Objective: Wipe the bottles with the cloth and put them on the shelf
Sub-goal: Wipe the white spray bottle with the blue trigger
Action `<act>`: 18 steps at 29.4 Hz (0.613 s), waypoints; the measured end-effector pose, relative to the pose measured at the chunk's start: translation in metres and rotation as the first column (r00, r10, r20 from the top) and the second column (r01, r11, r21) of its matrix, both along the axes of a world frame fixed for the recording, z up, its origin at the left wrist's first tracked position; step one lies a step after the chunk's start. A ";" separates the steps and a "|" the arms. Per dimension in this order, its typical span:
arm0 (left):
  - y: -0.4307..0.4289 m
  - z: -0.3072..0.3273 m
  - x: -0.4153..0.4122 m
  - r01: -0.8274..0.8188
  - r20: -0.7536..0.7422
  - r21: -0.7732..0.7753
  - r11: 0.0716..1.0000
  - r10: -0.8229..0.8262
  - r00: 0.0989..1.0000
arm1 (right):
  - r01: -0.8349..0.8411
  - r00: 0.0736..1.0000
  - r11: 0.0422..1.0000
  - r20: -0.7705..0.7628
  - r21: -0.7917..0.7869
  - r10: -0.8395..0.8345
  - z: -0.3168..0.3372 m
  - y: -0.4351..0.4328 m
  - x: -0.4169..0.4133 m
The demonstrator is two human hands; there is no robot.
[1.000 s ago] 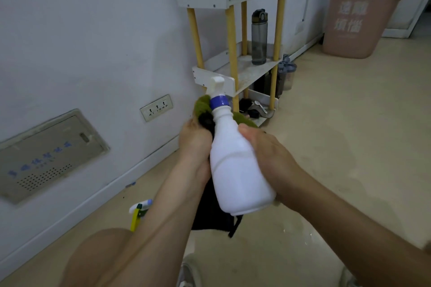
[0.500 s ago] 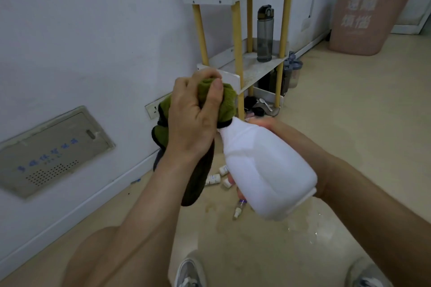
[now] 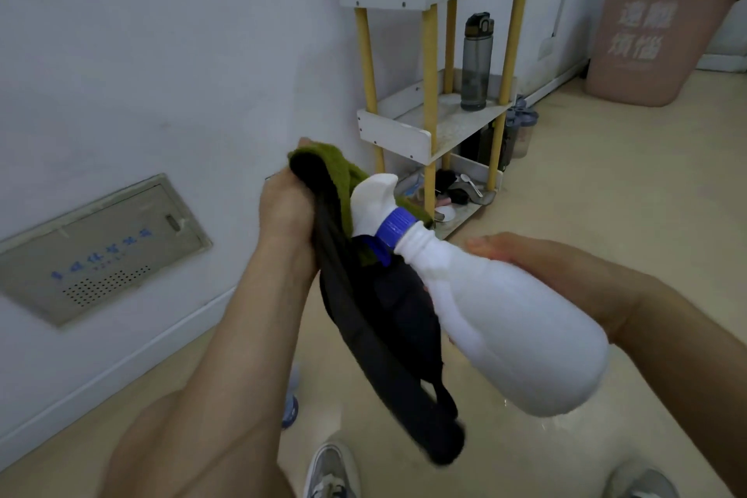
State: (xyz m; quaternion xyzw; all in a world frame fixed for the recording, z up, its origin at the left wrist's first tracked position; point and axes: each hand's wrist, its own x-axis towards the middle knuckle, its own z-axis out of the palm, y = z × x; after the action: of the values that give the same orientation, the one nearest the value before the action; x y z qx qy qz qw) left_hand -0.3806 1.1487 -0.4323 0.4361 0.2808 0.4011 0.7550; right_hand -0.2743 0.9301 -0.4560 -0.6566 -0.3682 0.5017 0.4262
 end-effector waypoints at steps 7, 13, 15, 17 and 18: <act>-0.041 -0.001 -0.009 0.364 -0.365 0.748 0.554 -0.114 0.924 | 0.049 0.859 0.998 0.511 -0.031 -0.026 0.040 0.001 -0.020; -0.032 -0.033 0.011 0.117 -0.161 0.985 0.128 0.421 0.892 | 0.295 0.739 0.955 0.624 0.038 -0.253 0.006 0.025 -0.045; -0.034 -0.035 0.015 0.093 -0.094 0.995 0.020 0.402 0.911 | 0.347 0.769 0.935 0.549 0.070 -0.327 0.003 0.029 -0.041; -0.038 -0.036 0.014 0.181 -0.160 0.983 -0.036 0.327 0.931 | 0.389 0.812 0.918 0.441 0.079 -0.382 0.002 0.029 -0.032; -0.040 -0.035 0.012 0.258 -0.227 0.964 -0.066 0.302 0.926 | 0.391 0.824 0.917 0.417 0.074 -0.385 0.002 0.028 -0.026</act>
State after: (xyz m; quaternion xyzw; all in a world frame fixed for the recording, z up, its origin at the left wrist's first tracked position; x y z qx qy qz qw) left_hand -0.3686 1.1083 -0.4677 0.9095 0.0433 0.3969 0.1162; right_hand -0.3006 0.9581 -0.4543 -0.8134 -0.3070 0.2529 0.4244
